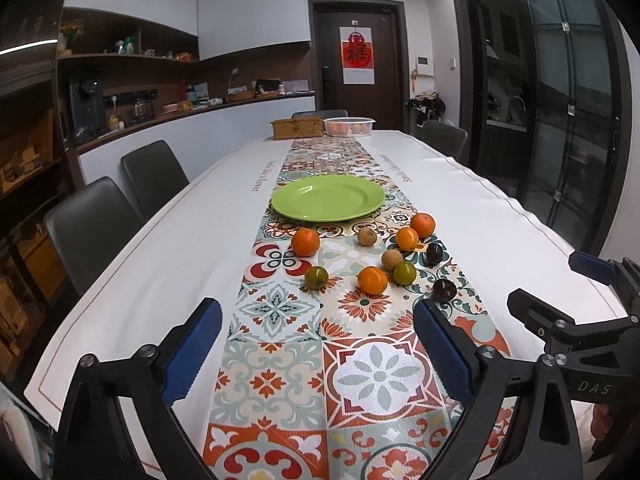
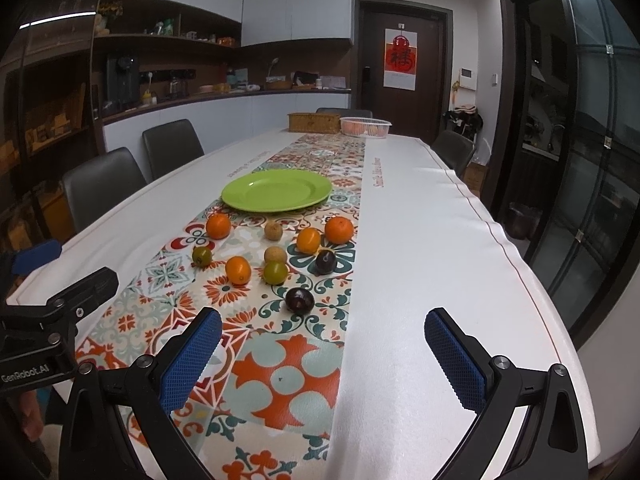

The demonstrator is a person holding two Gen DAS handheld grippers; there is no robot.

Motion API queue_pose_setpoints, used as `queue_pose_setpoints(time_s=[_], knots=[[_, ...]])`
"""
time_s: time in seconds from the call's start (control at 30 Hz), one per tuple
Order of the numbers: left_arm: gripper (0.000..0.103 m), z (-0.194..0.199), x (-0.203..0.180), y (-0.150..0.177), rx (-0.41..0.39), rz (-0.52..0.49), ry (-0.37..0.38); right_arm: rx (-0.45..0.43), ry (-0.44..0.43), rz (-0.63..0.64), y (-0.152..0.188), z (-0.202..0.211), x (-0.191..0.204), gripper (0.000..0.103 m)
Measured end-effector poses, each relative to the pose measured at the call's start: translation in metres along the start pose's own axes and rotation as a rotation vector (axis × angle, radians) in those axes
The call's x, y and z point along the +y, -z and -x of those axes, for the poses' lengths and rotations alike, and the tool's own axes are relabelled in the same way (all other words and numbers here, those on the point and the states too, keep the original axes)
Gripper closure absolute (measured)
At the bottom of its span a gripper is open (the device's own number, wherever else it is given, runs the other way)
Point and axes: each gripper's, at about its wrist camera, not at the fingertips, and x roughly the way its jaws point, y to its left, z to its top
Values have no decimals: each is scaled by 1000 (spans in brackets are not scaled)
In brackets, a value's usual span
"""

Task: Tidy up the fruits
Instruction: 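Grasp a mandarin orange with the left tool while the right tool grasps a dark plum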

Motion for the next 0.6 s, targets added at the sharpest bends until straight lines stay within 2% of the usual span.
queue_pose_setpoints(time_s=[0.37,0.6], knots=[[17,-38,-6,-4,16,-128,55,57,-19,21,-1,-31,5,3],[21,-62,-5,-10,12,-200,126,95,-24,24,-10,-56,8,8]])
